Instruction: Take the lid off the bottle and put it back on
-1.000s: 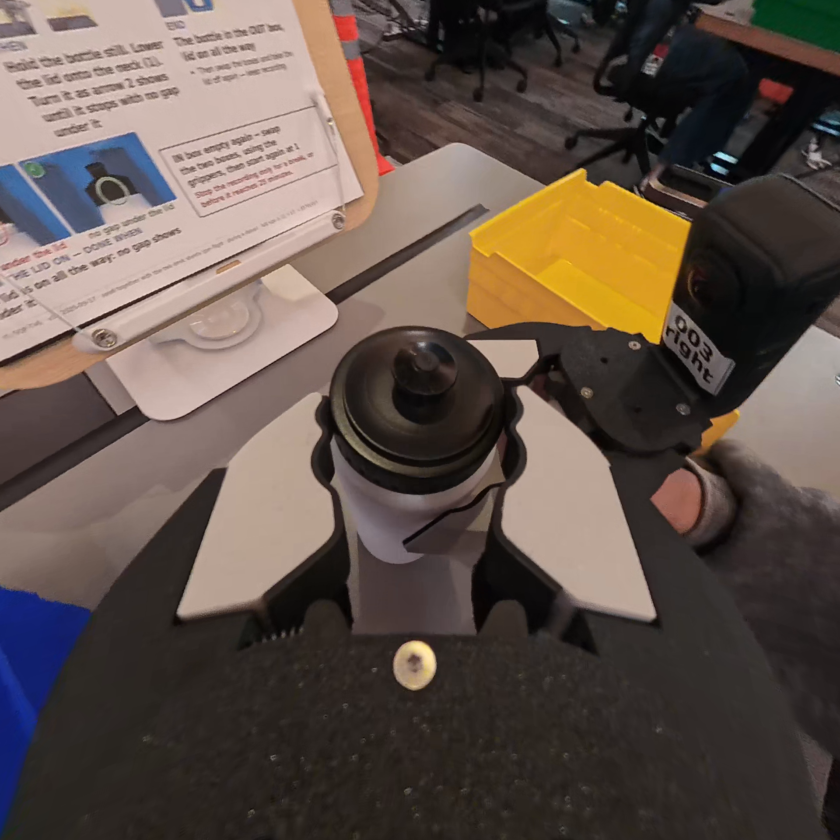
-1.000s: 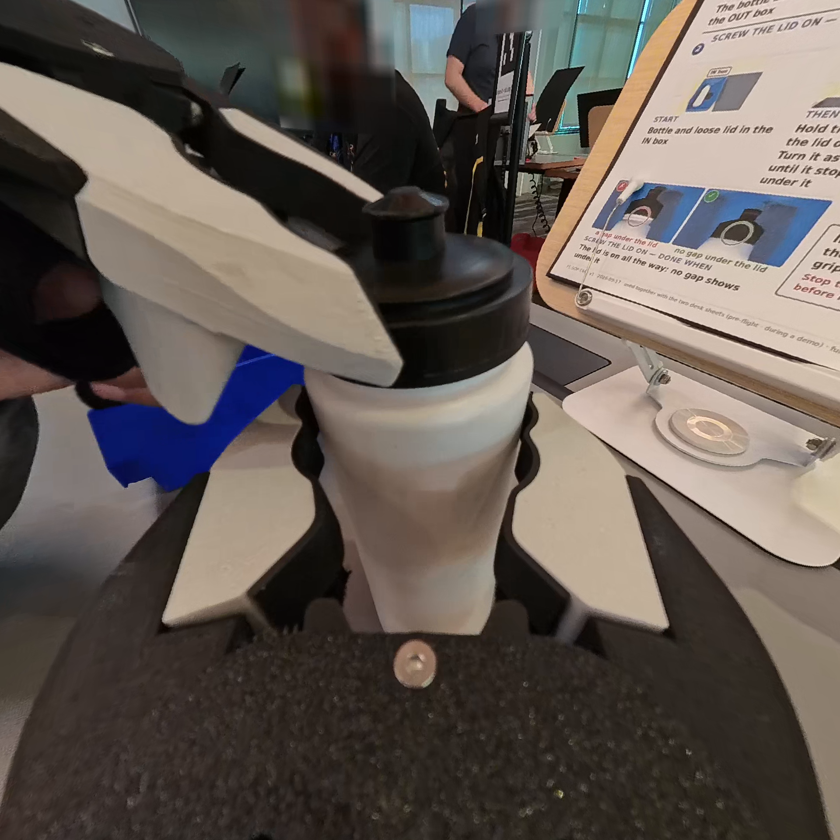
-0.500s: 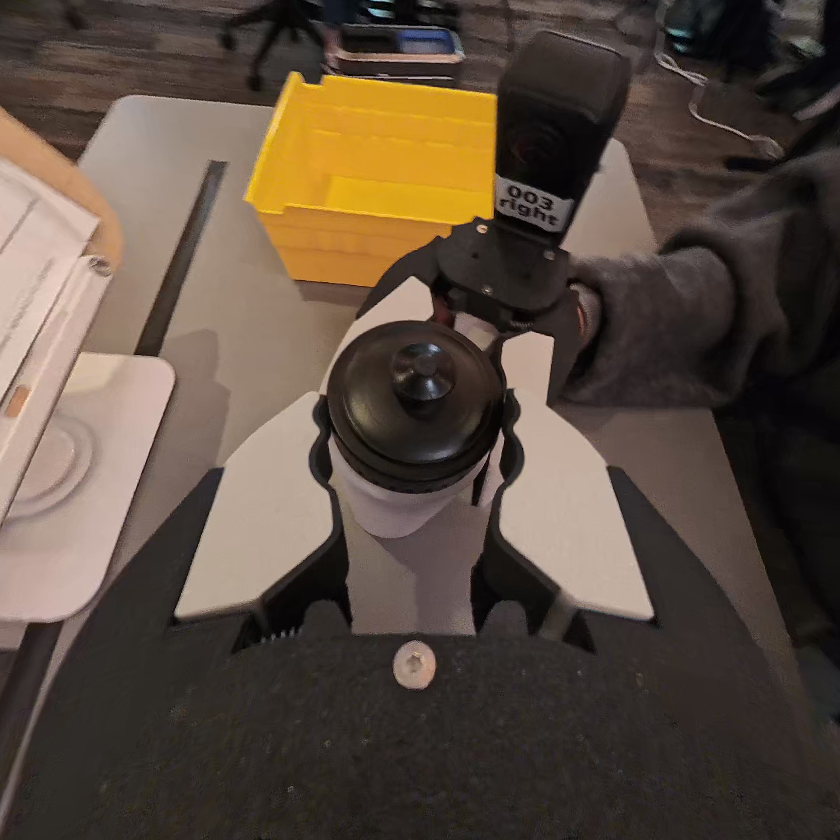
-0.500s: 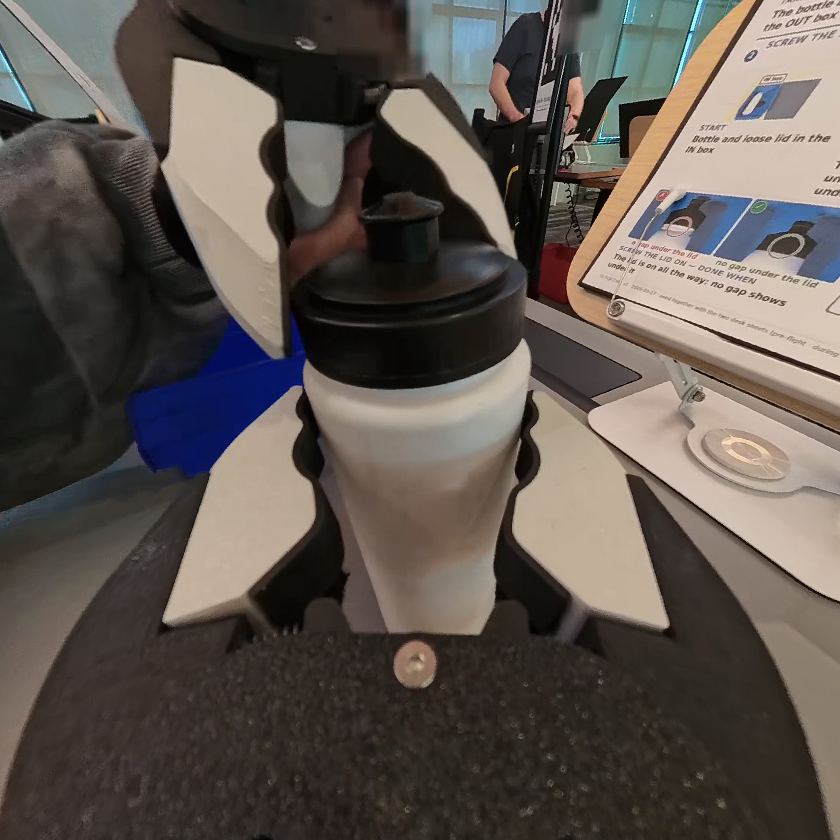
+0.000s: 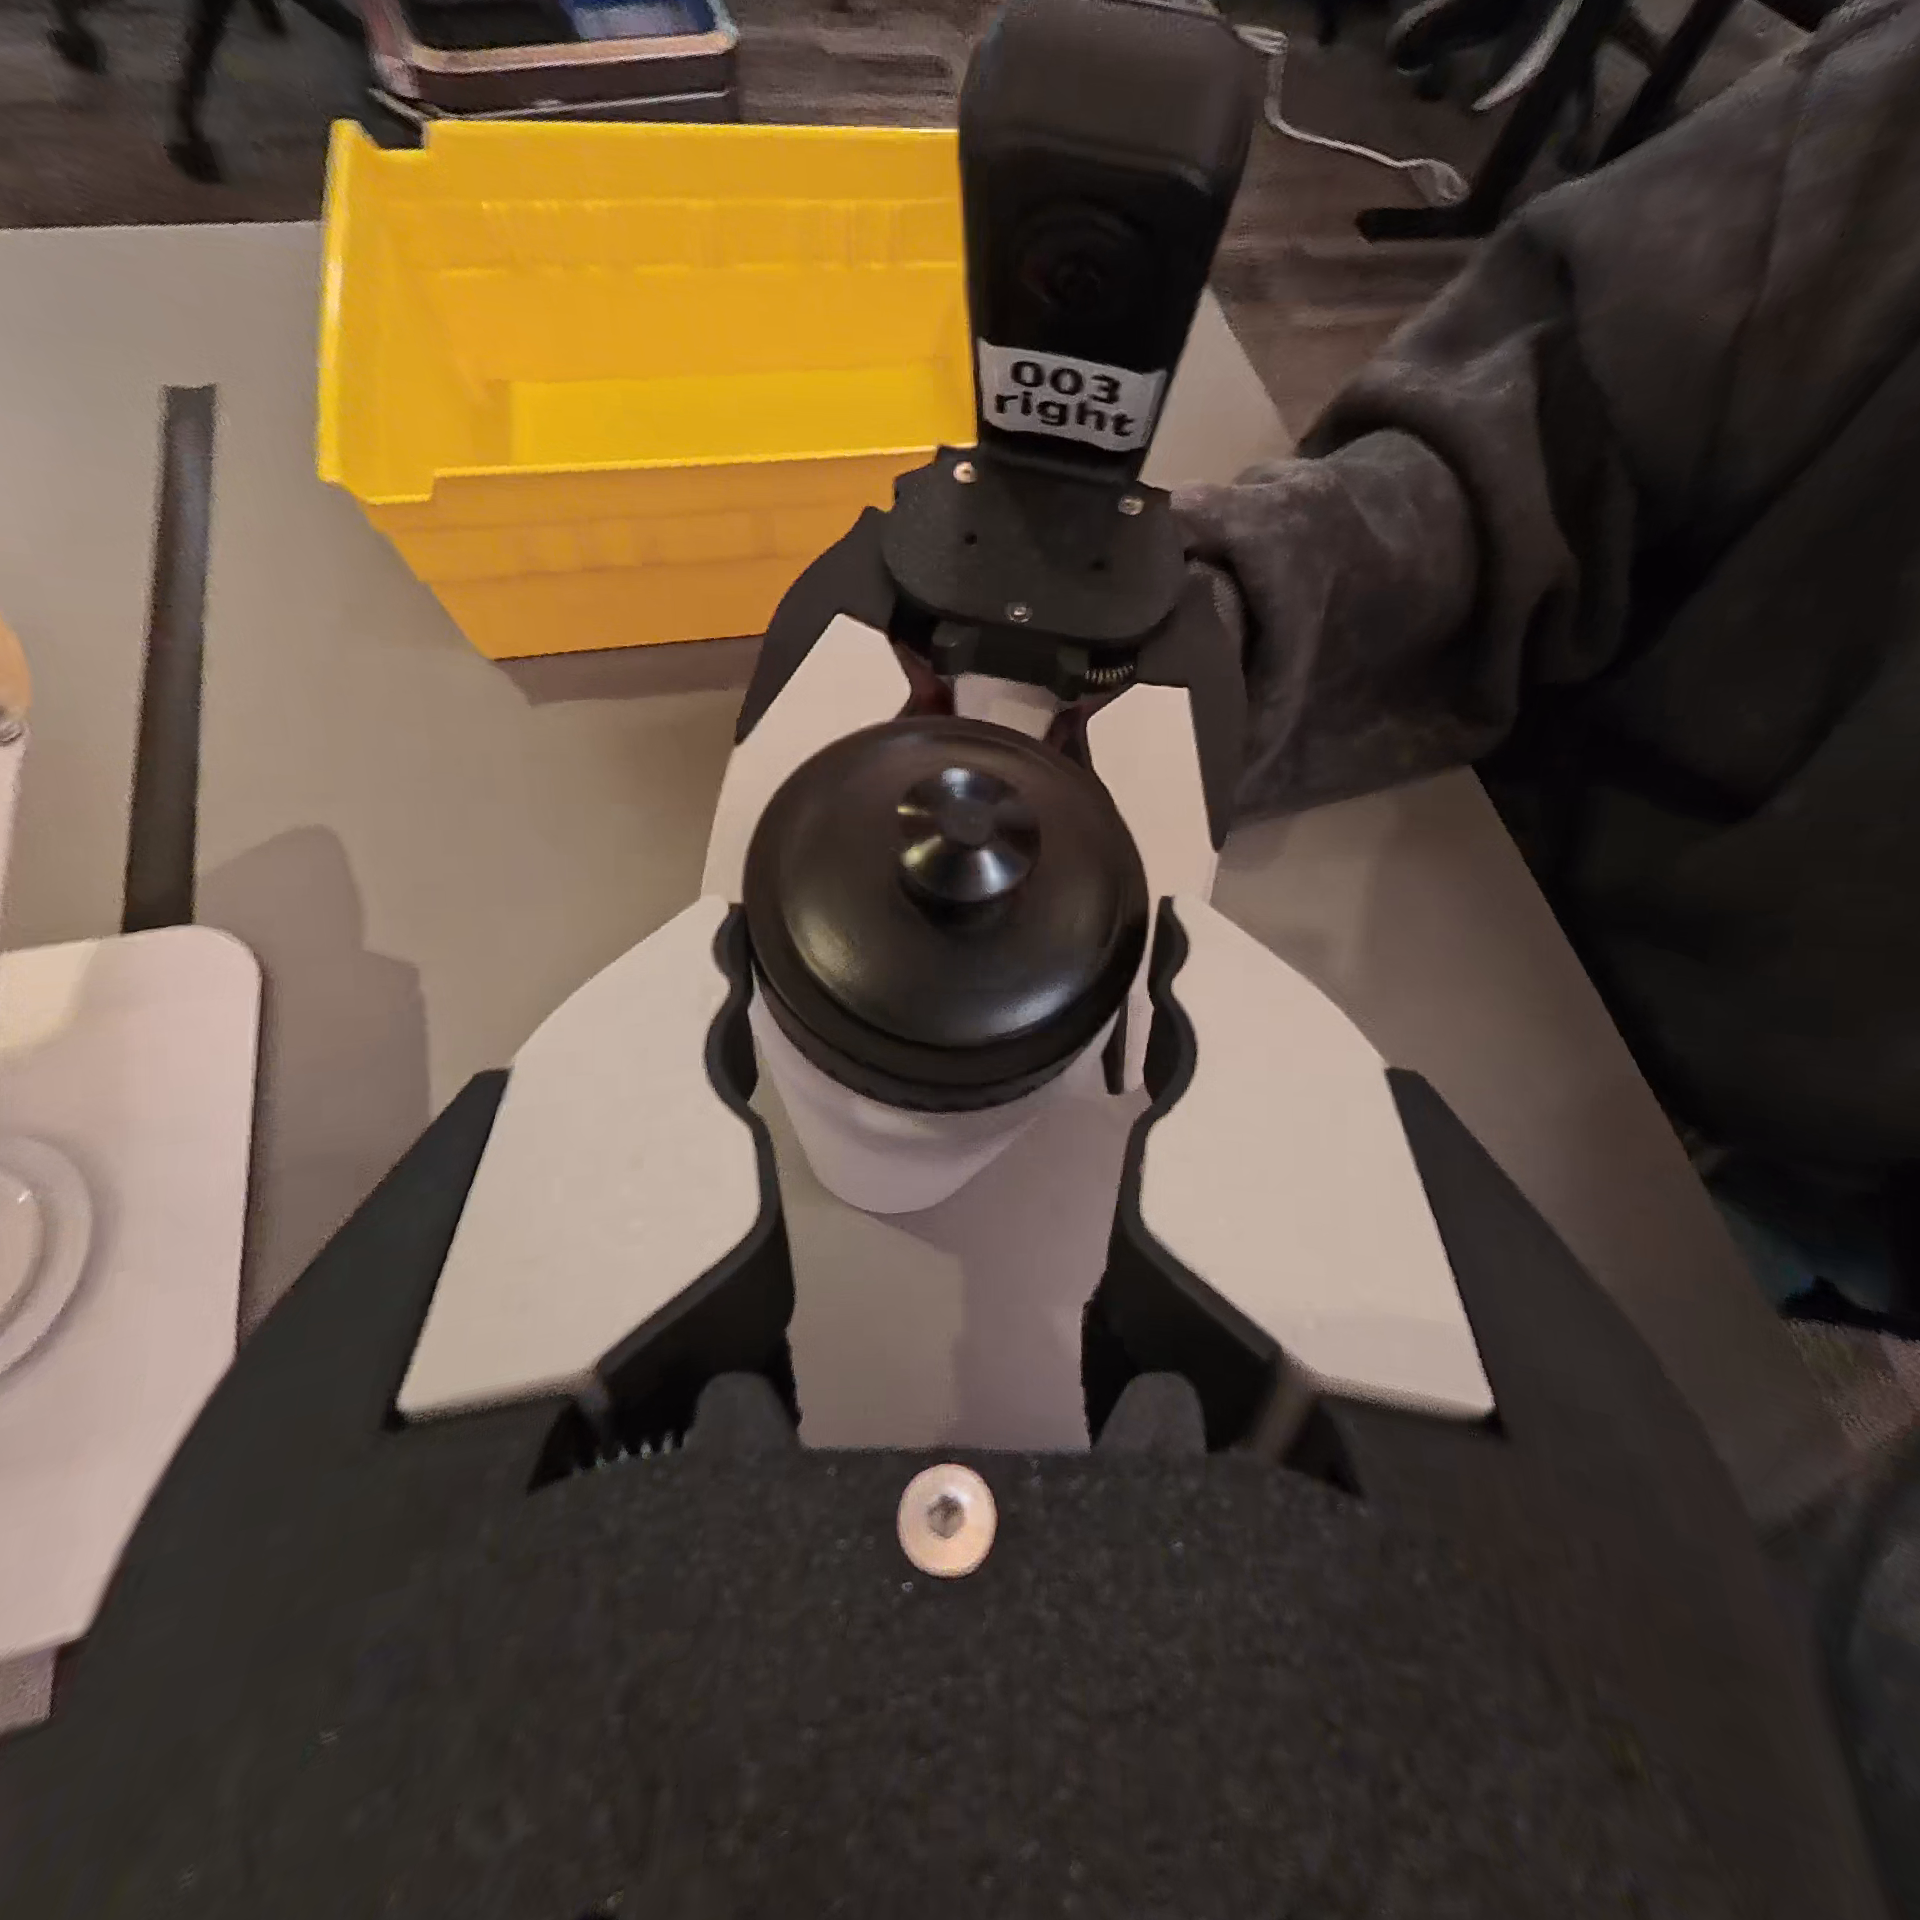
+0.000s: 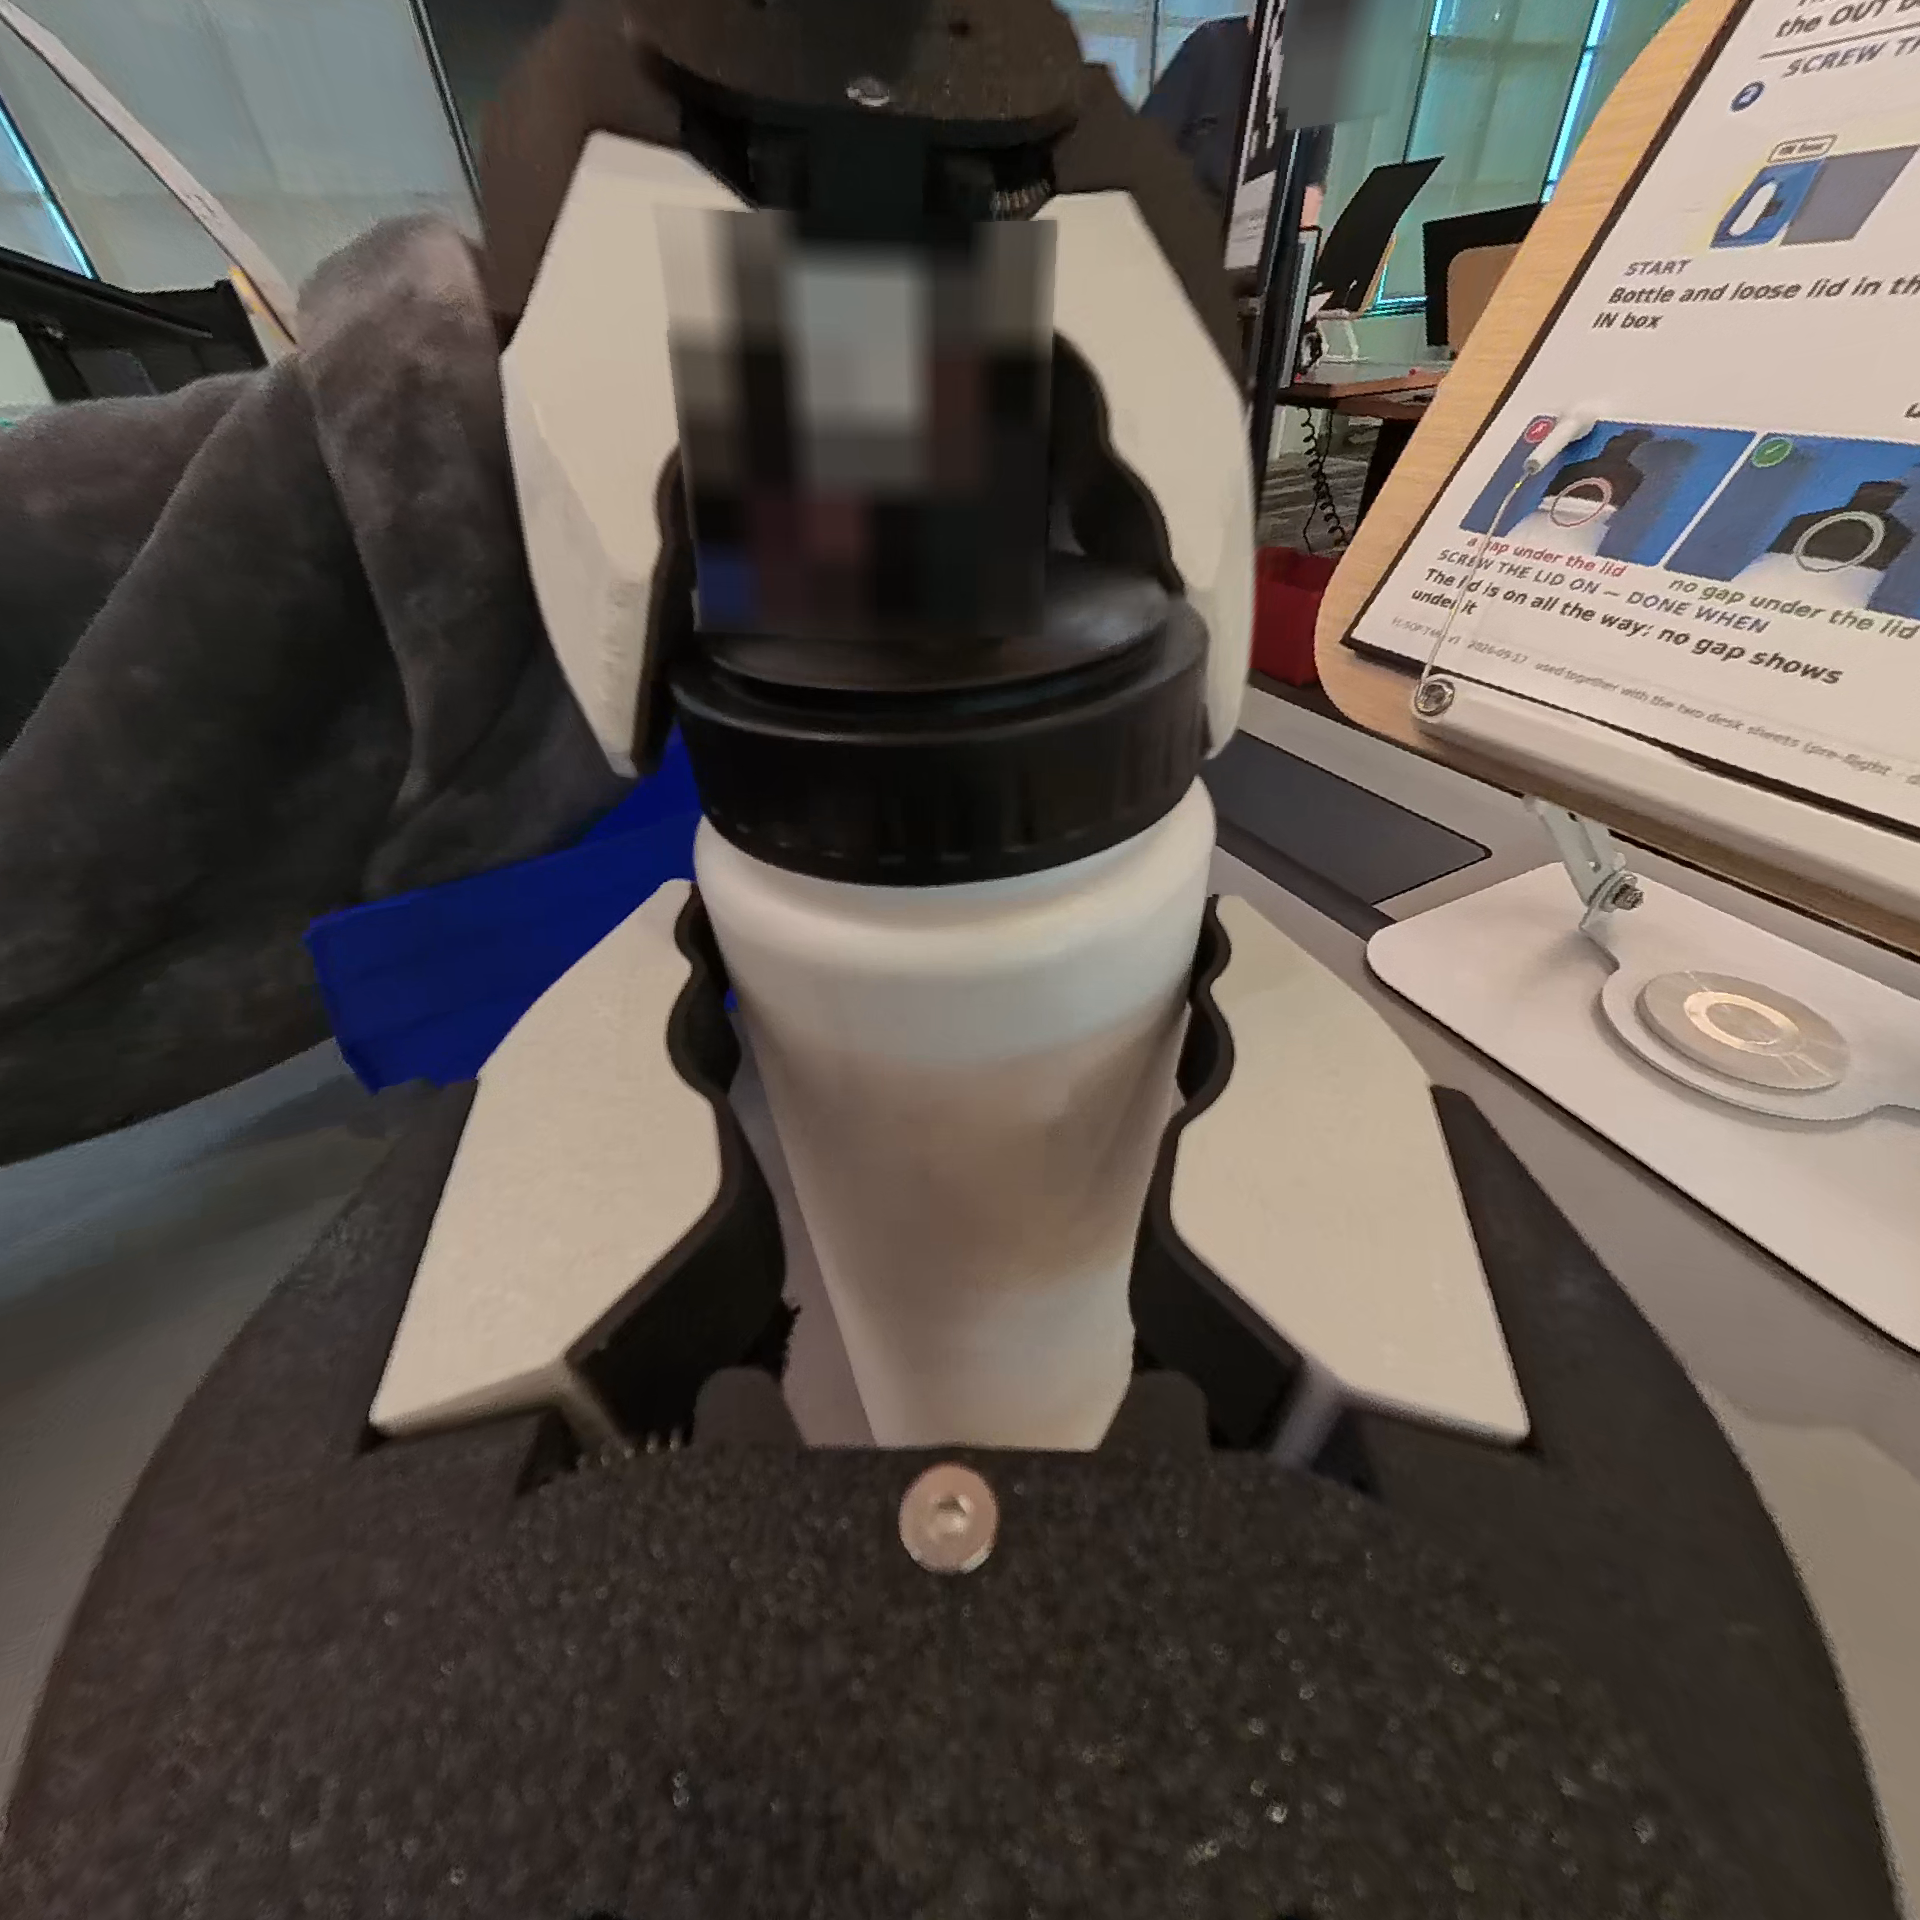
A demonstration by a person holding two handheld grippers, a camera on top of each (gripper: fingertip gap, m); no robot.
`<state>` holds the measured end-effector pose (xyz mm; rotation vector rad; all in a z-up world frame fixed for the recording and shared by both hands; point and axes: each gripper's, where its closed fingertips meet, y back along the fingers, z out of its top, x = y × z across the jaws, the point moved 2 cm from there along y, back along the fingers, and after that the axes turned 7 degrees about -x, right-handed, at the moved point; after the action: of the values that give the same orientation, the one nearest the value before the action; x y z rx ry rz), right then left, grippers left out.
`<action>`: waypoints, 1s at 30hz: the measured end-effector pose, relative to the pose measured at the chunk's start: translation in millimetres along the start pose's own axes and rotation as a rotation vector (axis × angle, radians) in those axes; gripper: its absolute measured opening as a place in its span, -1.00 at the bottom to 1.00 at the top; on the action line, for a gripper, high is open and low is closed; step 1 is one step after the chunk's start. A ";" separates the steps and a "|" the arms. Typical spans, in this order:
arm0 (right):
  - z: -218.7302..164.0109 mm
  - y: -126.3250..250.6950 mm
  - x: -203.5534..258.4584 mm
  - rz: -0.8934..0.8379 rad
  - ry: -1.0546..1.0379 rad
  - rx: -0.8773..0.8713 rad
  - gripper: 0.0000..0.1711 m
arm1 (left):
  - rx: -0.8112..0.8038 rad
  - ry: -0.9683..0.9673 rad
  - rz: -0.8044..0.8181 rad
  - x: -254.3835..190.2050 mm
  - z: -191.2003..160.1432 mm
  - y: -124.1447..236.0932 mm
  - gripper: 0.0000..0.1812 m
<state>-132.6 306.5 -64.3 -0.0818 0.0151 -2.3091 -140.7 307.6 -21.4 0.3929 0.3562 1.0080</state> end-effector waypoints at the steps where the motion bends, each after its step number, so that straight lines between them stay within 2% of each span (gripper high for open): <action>1: 0.0 -0.3 -0.5 -0.003 -0.006 -0.005 -0.01 | -0.022 0.010 0.043 -1.3 1.1 1.3 -0.18; 5: 0.1 -0.5 -1.3 -0.017 -0.003 -0.008 -0.01 | -0.225 0.143 0.257 -9.8 21.8 2.1 0.07; 7: 0.1 -0.8 -1.8 -0.028 -0.002 -0.013 -0.01 | -0.304 0.227 0.454 -5.2 27.2 1.9 0.14; 11: 0.3 -1.6 -2.5 -0.037 -0.006 -0.028 -0.01 | -0.405 0.419 0.895 4.6 17.2 1.0 0.13; 16: 0.2 -2.4 -1.5 -0.039 0.002 -0.022 -0.01 | -0.473 0.540 1.151 0.2 15.5 -8.4 0.10; 18: 0.2 -2.7 -1.1 -0.040 0.002 -0.023 0.00 | -0.427 0.599 1.291 4.7 6.4 -3.6 -0.01; 20: 0.1 -2.9 -0.4 -0.039 0.003 -0.026 -0.01 | -0.422 0.658 1.315 5.6 3.5 -7.1 -0.13; 23: 0.1 -2.8 0.8 -0.035 0.011 -0.020 -0.01 | -0.381 0.652 1.309 4.3 3.5 -6.8 -0.14; 30: -0.1 -3.2 2.3 -0.035 0.015 -0.008 -0.01 | -0.246 0.557 1.042 1.3 1.2 -6.4 -0.14</action>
<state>-136.4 307.0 -64.1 -0.0693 0.0313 -2.3448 -134.8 305.5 -23.5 0.0329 0.5305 2.1728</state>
